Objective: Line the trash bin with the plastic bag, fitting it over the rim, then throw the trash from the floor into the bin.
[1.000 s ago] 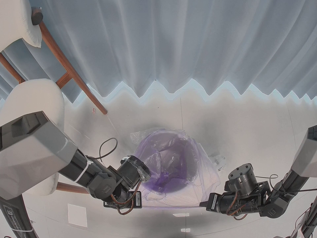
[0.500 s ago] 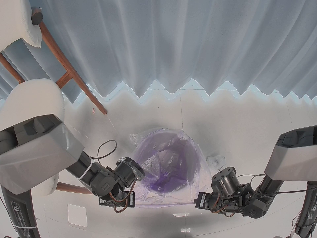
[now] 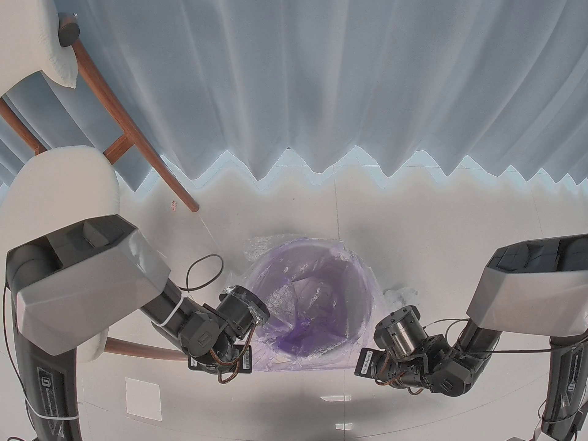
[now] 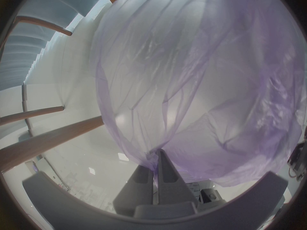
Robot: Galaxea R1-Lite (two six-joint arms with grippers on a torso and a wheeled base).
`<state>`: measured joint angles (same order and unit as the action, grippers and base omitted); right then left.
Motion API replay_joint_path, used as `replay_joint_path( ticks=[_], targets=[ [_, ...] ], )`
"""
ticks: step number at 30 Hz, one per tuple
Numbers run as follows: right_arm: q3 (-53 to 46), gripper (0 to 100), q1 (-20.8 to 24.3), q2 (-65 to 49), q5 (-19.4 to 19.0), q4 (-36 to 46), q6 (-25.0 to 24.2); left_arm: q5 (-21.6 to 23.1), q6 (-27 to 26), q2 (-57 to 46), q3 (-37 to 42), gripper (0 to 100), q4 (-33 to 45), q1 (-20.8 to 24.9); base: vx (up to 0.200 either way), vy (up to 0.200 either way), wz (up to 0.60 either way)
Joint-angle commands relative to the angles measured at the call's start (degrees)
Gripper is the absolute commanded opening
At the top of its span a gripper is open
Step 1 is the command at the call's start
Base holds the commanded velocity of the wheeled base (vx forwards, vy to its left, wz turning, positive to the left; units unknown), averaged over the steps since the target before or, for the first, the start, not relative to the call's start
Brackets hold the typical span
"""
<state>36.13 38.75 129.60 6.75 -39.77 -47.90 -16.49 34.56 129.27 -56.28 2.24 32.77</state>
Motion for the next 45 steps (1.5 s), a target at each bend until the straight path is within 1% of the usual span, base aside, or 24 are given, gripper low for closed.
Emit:
replay_joint_path(
  ticks=[1,3,5,7,8,10,11,12,15,19,23,27,28,30,31,32,34,36,37,38,39,42,44,45],
  targets=[
    [2.8,0,0.3,2.9,2.8,0.5,-1.1,-0.2,-0.2,2.9,-1.6,0,-1.8,0.0,0.0,0.0,0.0],
    [3.1,0,0.4,3.2,4.0,0.3,-1.6,-0.2,-0.2,3.6,-1.5,0,-4.1,-0.1,0.0,0.0,0.0],
    [3.1,0,0.4,3.2,4.0,0.4,-1.8,-0.2,-0.5,4.5,-1.3,0,-6.9,-0.2,0.0,0.0,0.0],
    [2.9,0,0.4,3.0,4.0,0.4,-1.8,-0.1,-1.1,4.5,-0.6,0,-7.8,-0.3,0.0,0.0,0.0],
    [2.5,0,0.4,2.9,4.0,0.4,-1.8,-0.1,-1.7,4.5,0.3,100,-8.1,-0.3,0.0,0.0,0.0],
    [2.5,0,0.4,2.9,4.0,0.4,-1.9,-0.1,-2.0,4.3,0.8,100,-8.3,-0.3,0.0,0.0,0.0],
    [2.4,100,0.5,2.9,4.0,0.2,-2.1,-0.3,-2.0,4.1,1.5,100,-9.4,-0.3,0.0,0.0,0.0],
    [2.3,100,0.5,2.9,4.0,0.1,-2.1,-0.3,-2.0,4.1,2.1,100,-10.0,-0.3,0.0,0.0,0.0],
    [-0.4,100,0.7,0.7,4.1,-0.4,-2.2,-0.5,-2.2,1.7,6.4,100,-16.4,0.0,0.0,0.0,0.0],
    [-5.9,100,0.7,-4.0,2.5,-1.4,-1.8,-0.3,-2.7,-3.0,13.7,100,-25.0,0.3,0.0,0.0,0.0],
    [-10.2,100,0.6,-7.8,0.3,-6.5,-1.8,0.1,-6.1,-8.7,20.9,100,-30.6,0.2,0.0,0.0,0.0],
    [-13.4,100,0.7,-10.4,-0.7,-9.5,-1.2,0.3,-6.4,-13.9,25.0,100,-35.6,0.5,0.0,0.0,0.0],
    [-15.3,100,0.7,-12.1,-1.0,-10.6,-0.5,0.4,-6.4,-17.3,27.3,100,-37.7,1.2,0.0,0.0,0.0],
    [-16.5,100,0.7,-13.0,-1.3,-11.0,-0.3,0.8,-6.4,-19.4,28.5,100,-38.6,1.7,0.0,0.0,0.0],
    [-18.6,100,0.6,-14.4,-1.9,-11.8,-0.1,2.8,-6.4,-23.8,31.3,100,-40.0,2.6,0.0,0.0,0.0],
    [-18.6,100,0.6,-14.4,-1.9,-11.8,-0.1,2.8,-6.4,-23.8,31.3,100,-40.0,2.6,0.0,0.0,0.0],
    [-21.0,100,0.4,-16.1,-2.0,-15.0,-0.2,6.3,-6.3,-31.0,35.6,100,-42.2,4.1,0.0,0.0,0.0],
    [-22.8,100,0.0,-17.8,-2.0,-18.2,-0.3,7.6,-6.3,-36.7,38.5,100,-44.3,4.7,0.0,0.0,0.0],
    [-22.9,100,0.0,-17.9,-2.0,-18.4,-0.3,7.7,-6.3,-37.0,38.7,100,-44.4,4.7,0.0,0.0,0.0],
    [-24.7,100,-0.5,-20.0,-2.0,-21.1,-0.4,8.9,-6.3,-40.6,40.7,100,-46.4,4.5,0.0,0.0,0.0],
    [-24.7,100,-0.5,-20.0,-2.0,-21.1,-0.4,8.9,-6.3,-40.6,40.7,100,-46.4,4.5,0.0,0.0,0.0],
    [-30.2,100,-3.9,-25.1,-1.7,-27.4,0.1,13.0,-6.3,-47.0,47.0,100,-53.5,0.5,0.0,0.0,0.0],
    [-30.9,100,-6.0,-26.7,-1.5,-29.8,1.1,14.3,-6.7,-48.8,49.7,100,-55.6,-0.6,0.0,0.0,0.0],
    [-31.1,100,-7.9,-27.8,-1.5,-31.6,2.6,15.0,-7.0,-49.9,51.3,100,-57.0,-1.1,0.0,0.0,0.0]
  ],
)
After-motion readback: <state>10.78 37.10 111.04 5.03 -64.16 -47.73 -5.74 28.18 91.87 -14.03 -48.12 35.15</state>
